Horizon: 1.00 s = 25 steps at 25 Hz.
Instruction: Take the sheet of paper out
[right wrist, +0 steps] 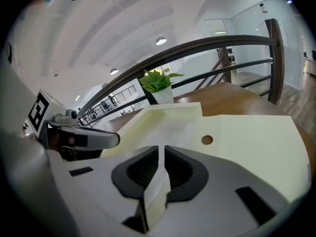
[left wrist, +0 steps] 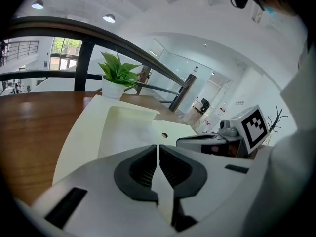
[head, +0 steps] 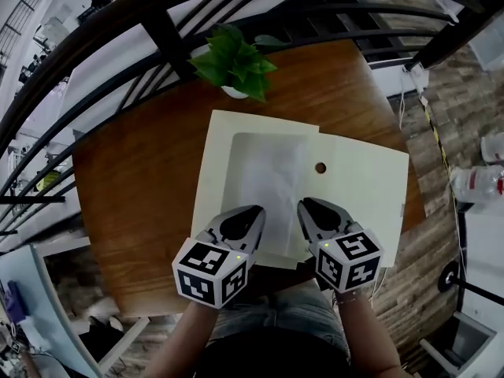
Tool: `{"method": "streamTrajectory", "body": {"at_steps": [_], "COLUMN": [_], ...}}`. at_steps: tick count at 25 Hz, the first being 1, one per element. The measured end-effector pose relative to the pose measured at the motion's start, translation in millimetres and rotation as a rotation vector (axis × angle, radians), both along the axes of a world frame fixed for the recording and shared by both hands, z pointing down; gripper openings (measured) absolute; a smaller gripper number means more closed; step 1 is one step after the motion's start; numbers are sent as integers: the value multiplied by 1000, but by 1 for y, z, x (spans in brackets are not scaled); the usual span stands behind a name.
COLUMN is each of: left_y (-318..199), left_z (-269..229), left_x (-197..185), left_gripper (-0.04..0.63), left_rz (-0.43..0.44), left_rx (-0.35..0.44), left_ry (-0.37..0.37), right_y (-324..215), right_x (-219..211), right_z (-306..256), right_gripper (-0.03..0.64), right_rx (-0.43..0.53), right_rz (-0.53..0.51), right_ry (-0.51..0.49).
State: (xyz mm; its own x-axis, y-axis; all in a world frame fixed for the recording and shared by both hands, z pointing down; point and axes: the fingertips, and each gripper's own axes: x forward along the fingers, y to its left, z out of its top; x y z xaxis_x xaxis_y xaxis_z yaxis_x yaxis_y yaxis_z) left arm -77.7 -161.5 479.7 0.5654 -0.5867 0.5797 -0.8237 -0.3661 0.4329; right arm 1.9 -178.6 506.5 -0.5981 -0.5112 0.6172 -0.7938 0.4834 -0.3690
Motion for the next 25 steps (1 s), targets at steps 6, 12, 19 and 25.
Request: {"method": "streamTrajectory", "body": {"at_steps": [6,12,19,25], "left_y": [0,2,0,-1], "left_z": [5,4,7,6], "left_x": [0,3,6,8], "left_gripper": [28,28,28,28], "left_rz": [18,44,78,86], "left_rx": [-24,-31,-26,-28], "left_ry": [16,38,48,64], "right_y": [-3,-4,-4,-10], "right_x": [-6,-11,-13,-3], "right_z": [21,44,61,63], "right_gripper": [98,164,164,90], "right_rx": [-41,-76,-100,-55], "right_rz": [-15,-58,-85,-37], "right_ry": [51,135,209,274]}}
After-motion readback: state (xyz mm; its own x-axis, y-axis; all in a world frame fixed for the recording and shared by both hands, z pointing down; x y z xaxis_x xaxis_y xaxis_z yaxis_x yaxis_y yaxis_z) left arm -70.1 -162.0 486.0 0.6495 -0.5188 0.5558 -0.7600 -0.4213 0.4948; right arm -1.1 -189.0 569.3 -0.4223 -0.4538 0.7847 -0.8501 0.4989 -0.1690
